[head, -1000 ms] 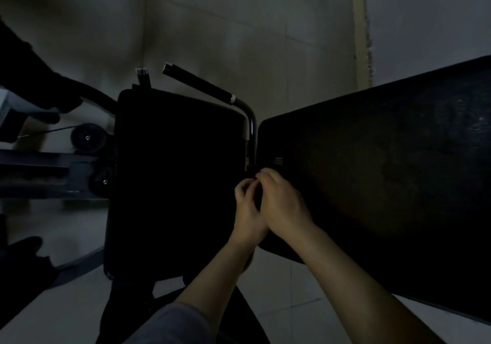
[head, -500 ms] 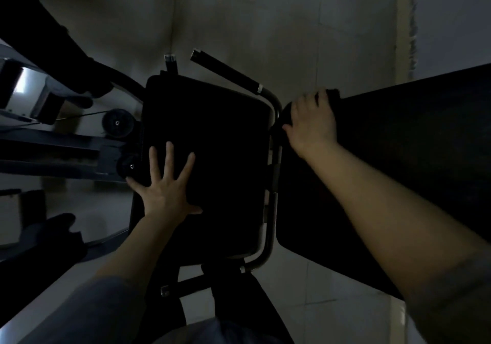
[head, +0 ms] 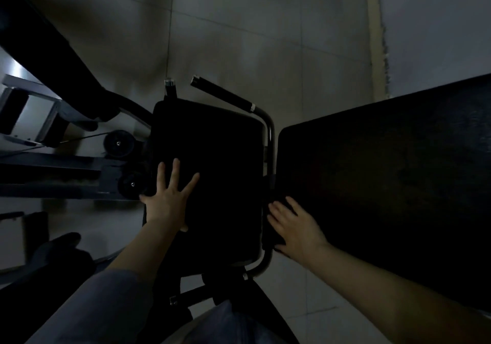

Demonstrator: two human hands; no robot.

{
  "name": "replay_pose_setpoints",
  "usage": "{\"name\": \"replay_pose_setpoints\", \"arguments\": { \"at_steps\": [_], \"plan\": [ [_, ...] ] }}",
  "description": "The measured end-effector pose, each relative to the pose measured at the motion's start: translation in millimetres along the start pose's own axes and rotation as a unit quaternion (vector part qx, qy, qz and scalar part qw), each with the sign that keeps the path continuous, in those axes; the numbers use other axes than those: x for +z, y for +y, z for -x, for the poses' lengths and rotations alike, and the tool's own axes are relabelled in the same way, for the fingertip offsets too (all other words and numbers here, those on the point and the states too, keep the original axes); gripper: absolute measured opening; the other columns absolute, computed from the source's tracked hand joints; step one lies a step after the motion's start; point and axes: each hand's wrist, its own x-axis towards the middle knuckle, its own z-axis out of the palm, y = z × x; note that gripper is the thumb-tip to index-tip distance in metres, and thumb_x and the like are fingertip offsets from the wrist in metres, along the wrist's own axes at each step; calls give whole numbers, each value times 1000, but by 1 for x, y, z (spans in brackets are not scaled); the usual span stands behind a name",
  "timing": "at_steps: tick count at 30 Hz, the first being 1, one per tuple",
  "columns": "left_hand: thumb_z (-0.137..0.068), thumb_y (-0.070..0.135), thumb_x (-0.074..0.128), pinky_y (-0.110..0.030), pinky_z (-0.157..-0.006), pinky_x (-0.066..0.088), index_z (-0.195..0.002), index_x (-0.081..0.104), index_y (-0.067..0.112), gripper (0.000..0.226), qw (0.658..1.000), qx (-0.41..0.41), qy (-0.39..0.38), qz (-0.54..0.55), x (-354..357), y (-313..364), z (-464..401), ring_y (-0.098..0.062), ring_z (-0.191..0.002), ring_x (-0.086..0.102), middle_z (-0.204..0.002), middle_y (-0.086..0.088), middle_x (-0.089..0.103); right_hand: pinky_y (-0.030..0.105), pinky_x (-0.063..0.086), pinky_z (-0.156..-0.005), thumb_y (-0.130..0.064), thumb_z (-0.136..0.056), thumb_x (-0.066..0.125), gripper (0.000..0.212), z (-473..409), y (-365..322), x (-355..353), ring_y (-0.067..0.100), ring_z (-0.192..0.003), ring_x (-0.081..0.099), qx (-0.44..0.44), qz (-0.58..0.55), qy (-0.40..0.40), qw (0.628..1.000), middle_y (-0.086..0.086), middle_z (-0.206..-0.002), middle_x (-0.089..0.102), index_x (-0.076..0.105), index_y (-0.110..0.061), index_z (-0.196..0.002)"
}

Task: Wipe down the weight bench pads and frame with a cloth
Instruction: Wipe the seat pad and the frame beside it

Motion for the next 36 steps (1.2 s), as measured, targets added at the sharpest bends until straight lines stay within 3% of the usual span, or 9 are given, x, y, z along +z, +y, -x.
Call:
{"name": "replay_pose_setpoints", "arguments": {
  "at_steps": [9, 14, 16, 19, 21, 23, 30, 33, 36],
  "plan": [
    [-64, 45, 80, -70, -98, 32, -140, -25, 39, 130, 1000, -2, -14, 6, 2, 1, -3, -41, -133, -36, -147, -9, -42, 48, -1, -118, -45, -100, 14, 61, -65, 130, -63, 28, -146, 7, 284, -19, 23, 958, 12, -158, 8, 3, -13, -151],
    [-65, 48, 78, -68, -100, 32, -137, -28, 37, 128, 999, 8, -9, 30, 1, -1, -3, -38, -133, -37, -146, -6, -42, 48, -2, -119, -29, -98, 27, 58, -53, 56, -31, 32, -145, 8, 149, -67, 73, 984, 17, -157, 8, 13, -6, -149],
    [-71, 50, 73, -67, -101, 31, -143, -15, 36, 115, 989, 16, 45, 138, 5, -5, 0, -30, -140, -28, -153, 1, -30, 45, -3, -119, -21, -94, 35, 47, -55, 24, -19, 33, -139, 29, 84, -151, 99, 980, 20, -146, 37, 42, -3, -137],
    [-83, 50, 60, -55, -111, 25, -147, 20, 32, 78, 887, -81, 225, 396, -5, -16, -9, -25, -144, 4, -158, 2, 3, 42, 26, -112, -22, -87, 43, 29, -80, 18, -20, 29, -93, 65, 164, -394, 257, 867, 12, -92, 69, 67, -6, -90],
    [-92, 50, 44, -52, -108, 28, -144, 26, 27, 60, 826, -176, 244, 477, -16, -29, -32, -30, -139, 21, -153, -5, 21, 39, 45, -97, -27, -97, 42, 30, -97, 38, -48, 27, -100, 62, 203, -572, 297, 737, 11, -105, 65, 62, -7, -108],
    [-95, 53, 26, -52, -102, 34, -142, 30, 24, 55, 800, -226, 191, 522, -22, -38, -55, -36, -128, 37, -144, -12, 37, 34, 41, -103, -28, -98, 43, 41, -119, 54, -83, 26, -121, 51, 191, -654, 319, 659, 11, -132, 54, 49, -7, -132],
    [-96, 44, 20, -45, -81, 47, -122, 48, 18, 47, 815, -363, 275, 358, -14, -15, -82, -37, -97, 60, -114, -16, 64, 50, 3, -118, -52, -90, 24, 66, -230, 7, -151, 31, -146, 6, 31, -484, 378, 788, 7, -159, 13, 22, -22, -149],
    [-92, 47, 18, -47, -80, 48, -120, 50, 19, 51, 802, -371, 287, 370, -9, -20, -91, -34, -96, 60, -112, -13, 65, 49, 22, -112, -44, -91, 38, 52, -260, 9, -190, 33, -136, 34, 7, -417, 462, 783, 8, -144, 44, 49, -18, -135],
    [-91, 48, 15, -45, -82, 46, -120, 51, 20, 54, 816, -383, 266, 342, -14, -15, -88, -34, -98, 59, -115, -12, 64, 40, 44, -79, -39, -85, 58, 33, -282, 22, -222, 33, -94, 61, -54, -341, 489, 801, 8, -95, 71, 71, -10, -94]
  ]
}}
